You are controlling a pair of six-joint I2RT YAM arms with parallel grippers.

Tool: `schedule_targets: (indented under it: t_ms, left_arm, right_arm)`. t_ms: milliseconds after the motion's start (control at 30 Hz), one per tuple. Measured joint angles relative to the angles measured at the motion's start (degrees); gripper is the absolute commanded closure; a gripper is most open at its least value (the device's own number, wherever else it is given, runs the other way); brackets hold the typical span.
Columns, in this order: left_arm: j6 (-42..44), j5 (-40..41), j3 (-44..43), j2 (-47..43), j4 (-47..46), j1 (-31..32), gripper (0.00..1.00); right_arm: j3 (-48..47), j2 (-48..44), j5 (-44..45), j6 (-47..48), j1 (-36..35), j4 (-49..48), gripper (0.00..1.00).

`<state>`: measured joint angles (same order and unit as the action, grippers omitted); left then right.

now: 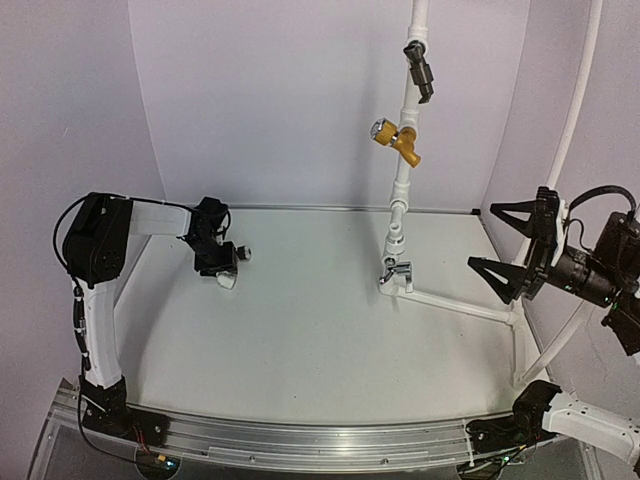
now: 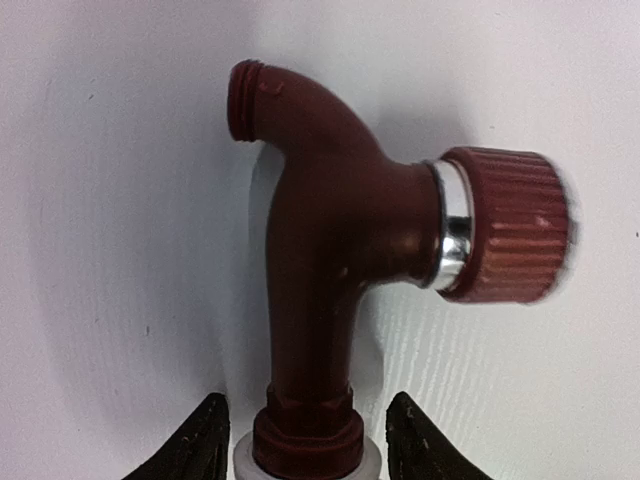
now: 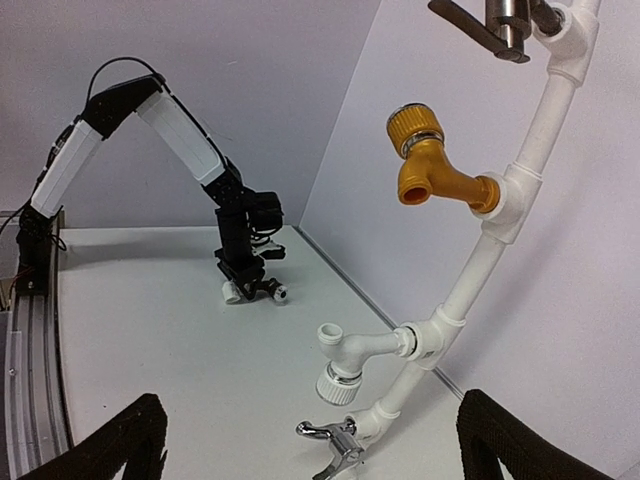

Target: Install the water faucets

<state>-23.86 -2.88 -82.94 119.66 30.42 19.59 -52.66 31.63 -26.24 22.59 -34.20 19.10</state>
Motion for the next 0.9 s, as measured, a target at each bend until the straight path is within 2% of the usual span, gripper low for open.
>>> schedule_targets:
  t_ms: [133, 267, 300, 333, 633, 900]
  left_arm:
    - [0.3, 0.1, 0.0, -0.1, -0.7, 0.1, 0.28]
    - [0.9, 0.5, 0.4, -0.9, 0.1, 0.1, 0.11]
    - [1.2, 0.6, 0.8, -1.8, 0.4, 0.1, 0.03]
    - [1.2, 0.7, 1.3, -2.7, 0.7, 0.1, 0.01]
    - [1.9, 1.5, 3.8, -19.6, 3.5, 0.9, 0.0]
    - [2.4, 3.2, 7.9, -36.4, 6.3, 8.5, 0.0]
  right_arm:
    - [0.0, -0.8, -0.1, -0.5, 1.1, 0.3, 0.02]
    - [0.3, -1.4, -0.4, -1.6, 2.0, 0.2, 0.02]
    - [0.4, -1.5, -0.5, -2.0, 2.3, 0.2, 0.03]
    - [0.6, -1.6, -0.5, -2.3, 2.6, 0.2, 0.03]
    - [1.4, -2.7, -0.7, -4.7, 4.3, 0.2, 0.04]
    - [3.7, -5.8, 0.6, -4.9, 4.7, 0.1, 0.05]
